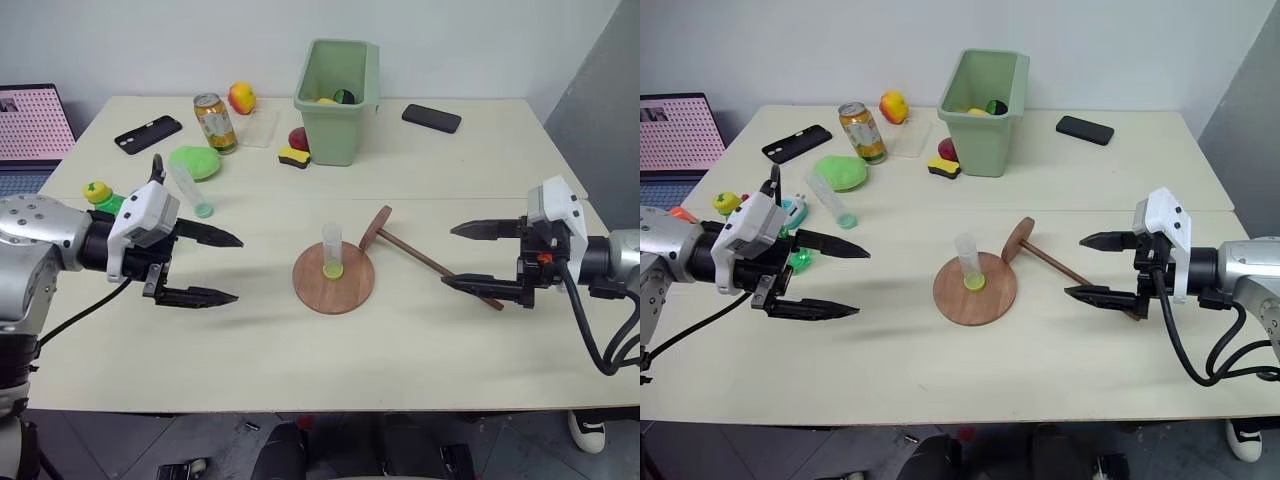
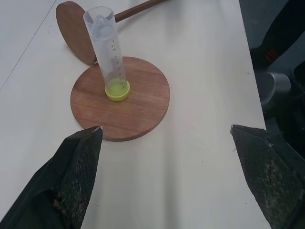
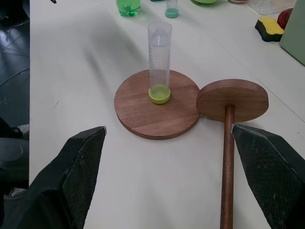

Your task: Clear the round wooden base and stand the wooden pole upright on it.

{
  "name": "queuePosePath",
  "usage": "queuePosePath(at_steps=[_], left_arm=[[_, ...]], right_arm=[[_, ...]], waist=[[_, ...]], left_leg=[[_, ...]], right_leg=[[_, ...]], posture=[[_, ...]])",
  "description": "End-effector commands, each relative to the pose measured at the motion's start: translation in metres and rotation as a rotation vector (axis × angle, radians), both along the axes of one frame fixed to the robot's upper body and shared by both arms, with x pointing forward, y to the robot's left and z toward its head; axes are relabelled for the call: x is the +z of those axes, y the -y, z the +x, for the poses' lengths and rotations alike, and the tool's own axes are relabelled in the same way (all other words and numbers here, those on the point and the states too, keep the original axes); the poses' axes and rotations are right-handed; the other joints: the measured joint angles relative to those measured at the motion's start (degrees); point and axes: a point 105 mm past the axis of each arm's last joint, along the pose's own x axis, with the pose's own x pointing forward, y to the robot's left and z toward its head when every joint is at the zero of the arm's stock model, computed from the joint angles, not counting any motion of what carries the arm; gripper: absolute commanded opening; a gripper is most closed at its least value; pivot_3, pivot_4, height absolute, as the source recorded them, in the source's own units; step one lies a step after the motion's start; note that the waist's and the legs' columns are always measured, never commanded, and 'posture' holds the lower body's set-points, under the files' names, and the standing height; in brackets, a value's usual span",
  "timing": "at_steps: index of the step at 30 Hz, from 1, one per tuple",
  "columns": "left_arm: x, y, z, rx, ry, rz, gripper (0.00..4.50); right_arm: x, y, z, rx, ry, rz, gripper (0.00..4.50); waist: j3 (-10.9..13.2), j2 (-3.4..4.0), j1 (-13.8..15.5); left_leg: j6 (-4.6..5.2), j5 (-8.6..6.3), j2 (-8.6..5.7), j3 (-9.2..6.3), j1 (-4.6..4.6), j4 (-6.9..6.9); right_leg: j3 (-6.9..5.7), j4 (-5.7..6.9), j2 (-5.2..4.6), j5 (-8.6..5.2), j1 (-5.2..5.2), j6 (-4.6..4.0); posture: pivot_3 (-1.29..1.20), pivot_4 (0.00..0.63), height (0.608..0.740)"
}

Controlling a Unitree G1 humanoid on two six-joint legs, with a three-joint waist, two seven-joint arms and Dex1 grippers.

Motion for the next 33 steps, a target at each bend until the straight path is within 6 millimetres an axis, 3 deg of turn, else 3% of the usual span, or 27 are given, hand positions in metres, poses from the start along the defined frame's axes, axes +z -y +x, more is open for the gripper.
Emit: queuePosePath(at_steps=[1,4,23,33], left_arm=[[0.017,0.005,0.001,0.003,0.053,-0.043,4.50],[0.025,0.008,-0.001,-0.012,0.053,-0.087,4.50],[0.018,0.002,-0.005,-0.022,0.047,-0.037,4.50],[0.014,0.006,0.006,-0.008,0.081,-0.037,4.50]], right_arm=[[0.011,0.001,-0.002,0.001,0.042,0.008,4.42],[0.013,0.002,-0.001,-0.003,0.043,0.009,4.42],[0.016,0.001,-0.004,0.009,0.050,0.011,4.42],[0.022,-0.004,-0.006,0.028,0.053,0.041,4.42]], waist=[[0.0,0.00,0.0],[0.0,0.00,0.0],[0.0,0.00,0.0],[0.0,0.00,0.0]], left_leg=[[0.00,0.00,0.00,0.00,0.00,0.00],[0.00,0.00,0.00,0.00,-0.01,0.00],[0.00,0.00,0.00,0.01,0.00,0.00],[0.00,0.00,0.00,0.01,-0.01,0.00]], right_leg=[[0.00,0.00,0.00,0.00,0.00,0.00],[0.00,0.00,0.00,0.00,0.01,0.00],[0.01,0.00,0.00,0.00,0.00,0.00],[0.01,0.00,0.00,0.00,0.00,0.00]], posture=[[0.00,0.150,0.740],[0.00,0.150,0.740],[0.00,0.150,0.740],[0.00,0.150,0.740]])
